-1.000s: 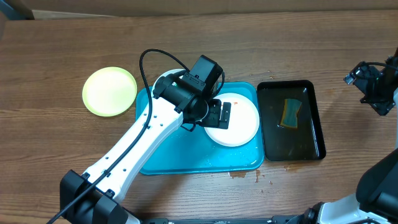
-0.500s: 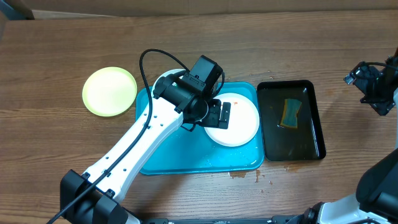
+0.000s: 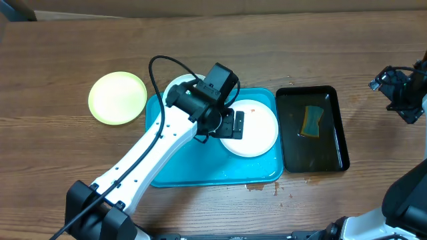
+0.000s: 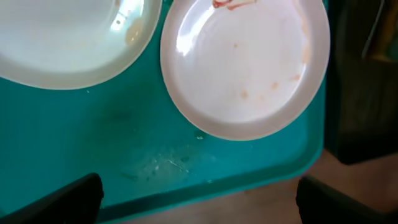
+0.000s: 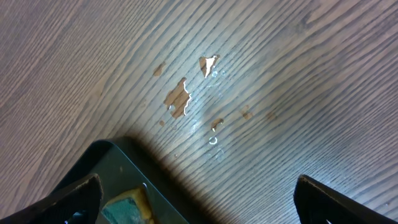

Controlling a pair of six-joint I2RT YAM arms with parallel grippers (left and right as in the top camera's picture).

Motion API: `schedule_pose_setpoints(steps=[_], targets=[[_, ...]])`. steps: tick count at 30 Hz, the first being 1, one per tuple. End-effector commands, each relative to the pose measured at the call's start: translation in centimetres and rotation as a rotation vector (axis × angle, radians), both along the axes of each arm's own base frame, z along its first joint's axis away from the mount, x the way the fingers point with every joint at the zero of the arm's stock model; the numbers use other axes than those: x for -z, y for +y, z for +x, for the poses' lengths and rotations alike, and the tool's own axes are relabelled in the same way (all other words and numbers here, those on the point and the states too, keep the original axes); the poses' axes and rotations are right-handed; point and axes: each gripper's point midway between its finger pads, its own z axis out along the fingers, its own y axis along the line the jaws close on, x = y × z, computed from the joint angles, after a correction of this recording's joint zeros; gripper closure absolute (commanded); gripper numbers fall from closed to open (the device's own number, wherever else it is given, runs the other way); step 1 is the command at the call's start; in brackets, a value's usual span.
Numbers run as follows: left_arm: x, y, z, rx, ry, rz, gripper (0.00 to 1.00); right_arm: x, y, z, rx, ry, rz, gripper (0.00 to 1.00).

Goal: Clean dirty plates on tray and stack at the side
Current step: 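Move the left gripper to the near white plate's rim and grip it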

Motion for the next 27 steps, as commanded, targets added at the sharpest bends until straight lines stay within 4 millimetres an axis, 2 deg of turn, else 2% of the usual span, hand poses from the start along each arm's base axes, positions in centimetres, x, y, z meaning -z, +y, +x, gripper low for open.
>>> schedule_pose_setpoints(steps=[1, 11, 14, 17, 19, 21, 22, 23, 26, 27], targets=[[2.8, 1.0, 0.1, -0.065, 0.003, 0.053, 0.00, -0.5, -0.3, 0.3, -0.001, -0.015, -0.010, 0.00], [4.7, 1.3, -0.1, -0.115, 0.009, 0.055, 0.00, -0.5, -0.3, 0.3, 0.000, -0.015, -0.010, 0.00], [5.5, 1.9, 0.3, -0.135, -0.011, 0.078, 0.00, -0.5, -0.3, 0.3, 0.000, -0.015, -0.010, 0.00], [6.0, 1.5, 0.6, -0.154, -0.019, 0.052, 0.01, -0.5, -0.3, 0.3, 0.000, -0.015, -0.010, 0.00], [6.3, 1.3, 0.7, -0.170, -0.026, 0.040, 0.07, -0.5, -0.3, 0.3, 0.000, -0.015, -0.010, 0.00], [6.9, 1.0, 0.8, -0.192, -0.034, 0.024, 0.27, -0.5, -0.3, 0.3, 0.000, -0.015, -0.010, 0.00], [7.6, 0.8, 0.8, -0.202, -0.036, 0.017, 0.47, -0.5, -0.3, 0.3, 0.000, -0.015, -0.010, 0.00], [8.0, 0.8, 0.8, -0.201, -0.037, 0.017, 0.52, -0.5, -0.3, 0.3, 0.000, -0.015, -0.010, 0.00], [9.4, 0.9, 0.5, -0.225, -0.016, 0.019, 0.50, -0.5, -0.3, 0.3, 0.000, -0.015, -0.010, 0.00], [10.1, 0.9, 0.4, -0.232, -0.005, 0.021, 0.54, -0.5, -0.3, 0.3, 0.000, -0.015, -0.010, 0.00]])
